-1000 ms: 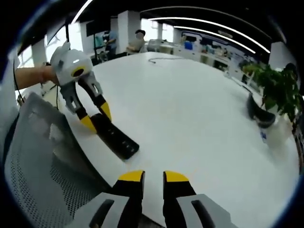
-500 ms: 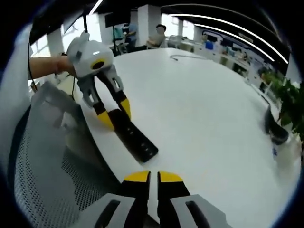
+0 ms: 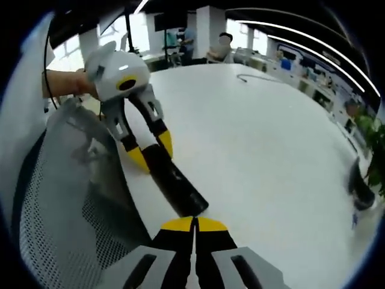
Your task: Press the specified remote control buttons in sequence, fully releasing each button before pressing the next.
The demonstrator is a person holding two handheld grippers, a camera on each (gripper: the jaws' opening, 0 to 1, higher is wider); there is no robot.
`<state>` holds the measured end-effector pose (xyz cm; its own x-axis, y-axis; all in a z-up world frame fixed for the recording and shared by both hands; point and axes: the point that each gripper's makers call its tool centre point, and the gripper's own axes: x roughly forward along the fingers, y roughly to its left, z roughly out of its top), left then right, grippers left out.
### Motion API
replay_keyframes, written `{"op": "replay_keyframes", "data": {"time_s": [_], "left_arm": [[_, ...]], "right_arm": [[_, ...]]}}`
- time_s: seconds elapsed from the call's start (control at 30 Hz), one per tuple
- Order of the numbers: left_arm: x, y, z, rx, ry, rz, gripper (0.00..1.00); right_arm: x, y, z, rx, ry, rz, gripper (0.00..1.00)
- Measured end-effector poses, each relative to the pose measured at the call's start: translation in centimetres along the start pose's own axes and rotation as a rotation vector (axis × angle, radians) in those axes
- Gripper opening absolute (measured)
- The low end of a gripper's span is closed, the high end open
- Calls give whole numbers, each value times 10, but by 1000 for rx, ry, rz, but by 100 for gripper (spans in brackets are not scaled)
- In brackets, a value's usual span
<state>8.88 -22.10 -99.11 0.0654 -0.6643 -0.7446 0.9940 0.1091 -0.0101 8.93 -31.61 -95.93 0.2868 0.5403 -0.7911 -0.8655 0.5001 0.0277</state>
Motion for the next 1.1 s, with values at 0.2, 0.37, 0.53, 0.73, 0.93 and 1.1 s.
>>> {"op": "replay_keyframes", "data": {"time_s": [0.2,0.37,0.53,0.73,0.93,1.1], "left_arm": [[1,-7,0,57,4,-67,24],[2,-7,-1,65,1,-99,24],[3,-10,-2,99,16,-116,24],[3,-11,-2,97,31,-105,24],[4,-11,-2,86,35,-90,24],[4,-11,-1,72,39,-76,24]], "right_arm": [[4,6,-1,-33,22,43,0],[11,10,-4,-52,46,75,0],[18,13,-3,-66,59,106,0],[25,18,-10,-112,109,134,0],[25,19,-11,-139,125,146,0],[26,20,-12,-245,198,139,0]]}}
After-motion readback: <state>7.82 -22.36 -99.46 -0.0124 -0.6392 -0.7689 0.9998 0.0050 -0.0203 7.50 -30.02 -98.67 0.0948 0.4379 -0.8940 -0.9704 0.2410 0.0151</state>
